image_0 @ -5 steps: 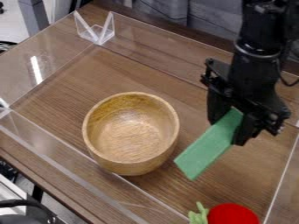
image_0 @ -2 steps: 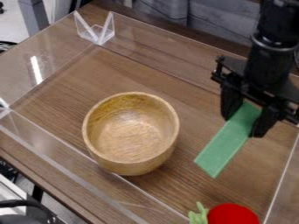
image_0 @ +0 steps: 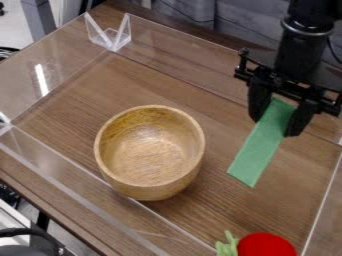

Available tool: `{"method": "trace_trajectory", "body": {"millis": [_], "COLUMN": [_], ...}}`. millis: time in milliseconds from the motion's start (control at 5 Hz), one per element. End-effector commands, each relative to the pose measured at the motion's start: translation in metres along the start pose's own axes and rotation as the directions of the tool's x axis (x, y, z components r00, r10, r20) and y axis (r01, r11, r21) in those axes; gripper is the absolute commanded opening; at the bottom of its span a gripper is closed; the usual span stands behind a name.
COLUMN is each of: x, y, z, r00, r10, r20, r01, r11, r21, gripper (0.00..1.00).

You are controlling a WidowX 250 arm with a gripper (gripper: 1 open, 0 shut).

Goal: Move the red fruit to the left

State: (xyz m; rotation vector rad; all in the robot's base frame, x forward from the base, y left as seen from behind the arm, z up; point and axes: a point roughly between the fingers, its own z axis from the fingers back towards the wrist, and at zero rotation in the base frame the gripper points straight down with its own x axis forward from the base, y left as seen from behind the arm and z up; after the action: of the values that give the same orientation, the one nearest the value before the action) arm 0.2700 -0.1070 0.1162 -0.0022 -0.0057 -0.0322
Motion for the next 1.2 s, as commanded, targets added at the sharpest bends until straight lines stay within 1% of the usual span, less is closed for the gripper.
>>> {"method": "trace_trajectory", "body": {"millis": [0,200,400,600,800,1000], "x": [0.009,0.004,0.001,0.001,0.006,0.011], "y": [0.007,0.006,0.006,0.010,0.008,0.005], "z": [0.008,0.008,0.010,0.014,0.024,0.032], "r00": [0.996,0.989,0.977,0.958,0.933,0.902], "r10": [0.074,0.143,0.211,0.283,0.357,0.428], "r20": [0.040,0.040,0.043,0.048,0.053,0.055], "r01": [-0.073,-0.142,-0.211,-0.283,-0.356,-0.426], "r11": [0.997,0.990,0.977,0.959,0.934,0.904], "r21": [-0.009,-0.012,-0.015,-0.019,-0.026,-0.036], "gripper": [0.00,0.00,0.00,0.00,0.00,0.00]}}
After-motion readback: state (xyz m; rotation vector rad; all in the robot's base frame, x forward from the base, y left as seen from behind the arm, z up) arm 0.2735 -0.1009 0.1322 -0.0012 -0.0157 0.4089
